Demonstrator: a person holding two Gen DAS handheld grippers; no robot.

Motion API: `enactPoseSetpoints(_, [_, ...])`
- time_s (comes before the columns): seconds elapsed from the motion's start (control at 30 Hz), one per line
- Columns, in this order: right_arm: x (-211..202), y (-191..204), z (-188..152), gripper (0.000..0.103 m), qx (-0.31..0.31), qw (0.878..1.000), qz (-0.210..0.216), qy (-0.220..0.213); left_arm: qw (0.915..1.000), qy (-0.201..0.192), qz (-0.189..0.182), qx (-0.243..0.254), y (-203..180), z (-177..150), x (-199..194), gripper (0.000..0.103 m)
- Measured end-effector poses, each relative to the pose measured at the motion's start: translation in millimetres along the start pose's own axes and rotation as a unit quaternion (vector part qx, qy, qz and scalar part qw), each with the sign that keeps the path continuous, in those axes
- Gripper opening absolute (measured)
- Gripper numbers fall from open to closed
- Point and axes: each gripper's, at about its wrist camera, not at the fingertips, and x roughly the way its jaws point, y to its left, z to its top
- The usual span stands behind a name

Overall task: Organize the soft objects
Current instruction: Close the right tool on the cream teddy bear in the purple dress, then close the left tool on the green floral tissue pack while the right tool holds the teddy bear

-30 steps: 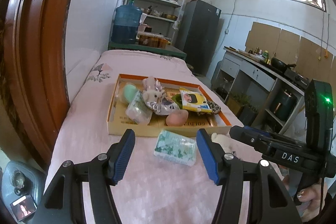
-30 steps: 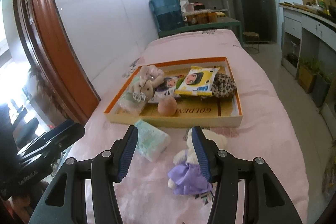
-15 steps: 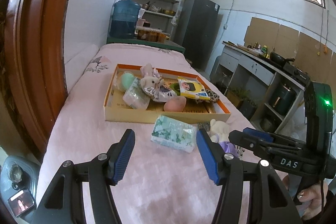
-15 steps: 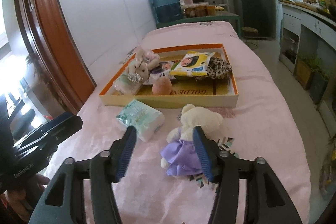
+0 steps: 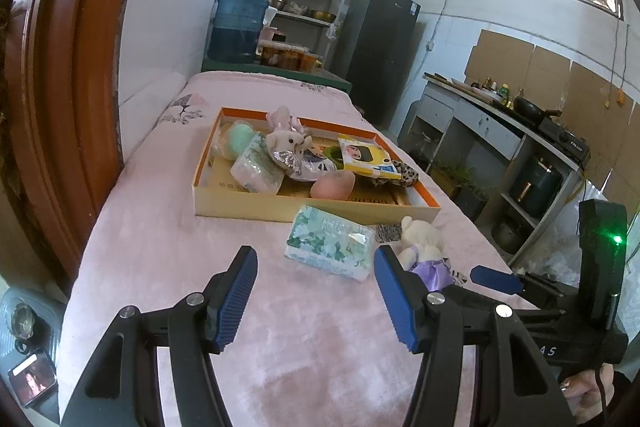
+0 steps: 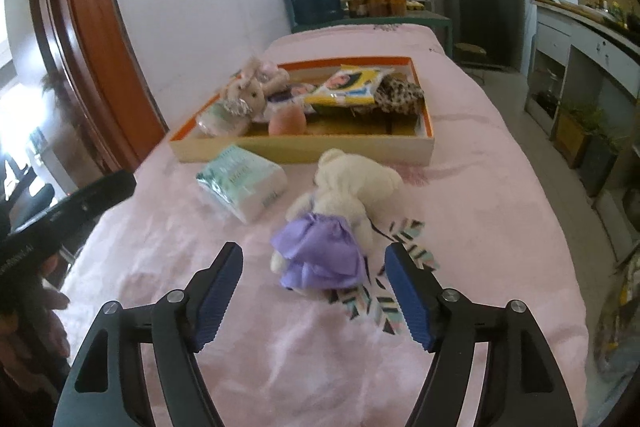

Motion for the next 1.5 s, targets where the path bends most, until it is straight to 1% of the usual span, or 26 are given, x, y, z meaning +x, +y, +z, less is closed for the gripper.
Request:
enactPoseSetpoints(0.1, [5.6, -3.4, 0.9, 0.075, 0.009, 1.0, 0.002, 0.003, 1.0, 0.004, 0.0, 0.001, -1.3, -1.4, 2.8, 0.06])
enactPoseSetpoints(0.3, [26.3, -16.1, 18.9, 0.075, 0.064, 0.998, 0.012, 0.015, 0.9999, 0.014, -0.001, -0.002, -2.4, -0.5, 11.1, 0.06])
enactPoseSetpoints(0.37, [36.1, -16.9, 23.9, 0.075, 0.075, 0.997, 0.008, 0.02, 0.9999, 0.017, -0.001, -0.002, -4.2, 1.3, 14.4, 0.06])
enactPoseSetpoints(0.47, [47.6, -15.6, 26.7, 0.075, 0.077, 0.997, 0.001, 0.03, 0.9997, 0.022, 0.003, -0.002, -5.9, 4.1, 19.7, 0.06])
enactPoseSetpoints(0.63, [60.7, -15.8, 22.4, 0.075, 0.072, 0.996, 0.007, 0.046, 0.9992, 0.039, 0.001, -0.012, -7.5, 5.6, 33.5, 0.06])
enactPoseSetpoints(0.67, [61.2, -15.9, 22.2, 0.07, 0.069, 0.997, 0.008, 0.043, 0.999, 0.043, 0.0, -0.014, -8.5, 5.1, 36.8, 0.06])
enactPoseSetpoints(0.7, [61.3, -15.6, 21.9, 0.053, 0.066, 0.997, 0.006, 0.042, 0.9987, 0.048, -0.002, -0.016, -9.4, 4.3, 40.9, 0.06])
enactPoseSetpoints(0.83, [63.3, -16.7, 20.2, 0.05, 0.059, 0.997, 0.007, 0.041, 0.9978, 0.065, -0.003, -0.012, -17.6, 3.4, 56.1, 0.06])
enactPoseSetpoints(0.93, [62.1, -21.0, 18.1, 0.05, 0.066, 0.997, 0.02, 0.037, 0.9968, 0.079, -0.008, 0.001, -19.7, 6.8, 68.0, 0.061])
enactPoseSetpoints(0.97, [61.7, -23.2, 17.7, 0.05, 0.07, 0.997, 0.026, 0.036, 0.9958, 0.09, -0.012, 0.012, -19.3, 9.4, 74.5, 0.061])
enactPoseSetpoints(1.03, [60.9, -28.3, 16.8, 0.05, 0.082, 0.995, 0.039, 0.033, 0.9941, 0.104, -0.017, 0.027, -17.4, 13.0, 82.3, 0.071])
enactPoseSetpoints(1.1, [59.9, -33.1, 15.8, 0.05, 0.093, 0.994, 0.051, 0.03, 0.9929, 0.111, -0.023, 0.036, -11.0, 16.4, 86.8, 0.074])
enactPoseSetpoints(1.2, [59.5, -35.9, 15.7, 0.051, 0.101, 0.993, 0.059, 0.028, 0.9922, 0.115, -0.023, 0.042, -3.4, 19.5, 88.2, 0.074])
enactPoseSetpoints(1.3, [59.4, -35.5, 15.5, 0.051, 0.102, 0.993, 0.061, 0.028, 0.9923, 0.118, -0.031, 0.021, 3.2, 20.5, 87.5, 0.074])
enactPoseSetpoints(1.4, [58.9, -37.6, 15.0, 0.051, 0.107, 0.992, 0.066, 0.027, 0.9921, 0.122, -0.029, -0.003, 2.0, 17.7, 83.8, 0.074])
enactPoseSetpoints(1.5, [58.4, -39.1, 14.8, 0.051, 0.11, 0.991, 0.07, 0.026, 0.9893, 0.14, -0.03, -0.031, -5.0, 7.4, 82.3, 0.074])
